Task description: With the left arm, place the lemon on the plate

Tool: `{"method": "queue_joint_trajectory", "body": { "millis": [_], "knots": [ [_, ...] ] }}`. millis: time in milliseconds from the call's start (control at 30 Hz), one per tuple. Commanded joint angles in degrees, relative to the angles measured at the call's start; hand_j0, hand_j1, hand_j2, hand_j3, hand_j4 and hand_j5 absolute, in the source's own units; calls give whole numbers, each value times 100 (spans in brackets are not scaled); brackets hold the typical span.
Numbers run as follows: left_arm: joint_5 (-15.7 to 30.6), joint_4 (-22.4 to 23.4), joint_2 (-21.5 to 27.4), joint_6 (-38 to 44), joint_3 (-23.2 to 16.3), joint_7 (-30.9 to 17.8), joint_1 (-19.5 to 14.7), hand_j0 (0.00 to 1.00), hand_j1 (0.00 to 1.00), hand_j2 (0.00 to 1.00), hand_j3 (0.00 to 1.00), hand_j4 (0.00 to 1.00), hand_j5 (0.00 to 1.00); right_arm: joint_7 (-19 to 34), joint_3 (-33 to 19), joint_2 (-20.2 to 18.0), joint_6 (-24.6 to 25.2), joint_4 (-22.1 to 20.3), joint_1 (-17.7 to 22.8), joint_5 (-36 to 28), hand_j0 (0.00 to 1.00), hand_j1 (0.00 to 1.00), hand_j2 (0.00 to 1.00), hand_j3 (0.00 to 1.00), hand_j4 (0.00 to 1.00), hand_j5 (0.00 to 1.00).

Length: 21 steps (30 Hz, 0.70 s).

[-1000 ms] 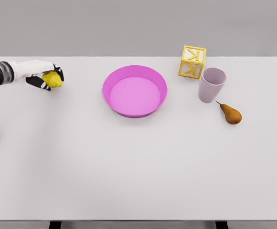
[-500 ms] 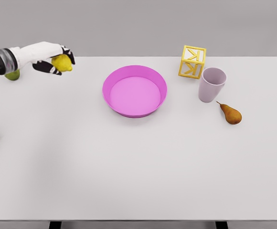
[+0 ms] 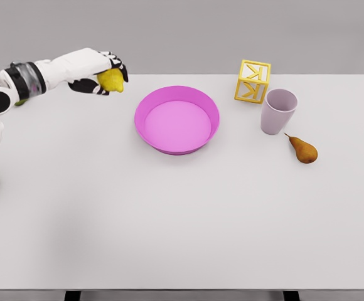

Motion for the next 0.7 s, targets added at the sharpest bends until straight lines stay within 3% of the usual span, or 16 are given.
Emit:
{"method": "queue_joint_trajectory", "body": {
  "millis": [0,333,667],
  "knots": [
    [60,-159,-145,21,-23,7,0,46,46,46,46,46,46,1,1,1,0,4,0,2,100,100,100,100,100,100],
    [-37,-159,-830,21,-357,7,0,46,46,46,46,46,46,1,1,1,0,4,0,2,100,100,100,100,100,100],
    [-81,-88,-1173,21,-726,7,0,47,47,47,47,47,47,1,1,1,0,-4,0,2,100,100,100,100,100,100]
  ]
}}
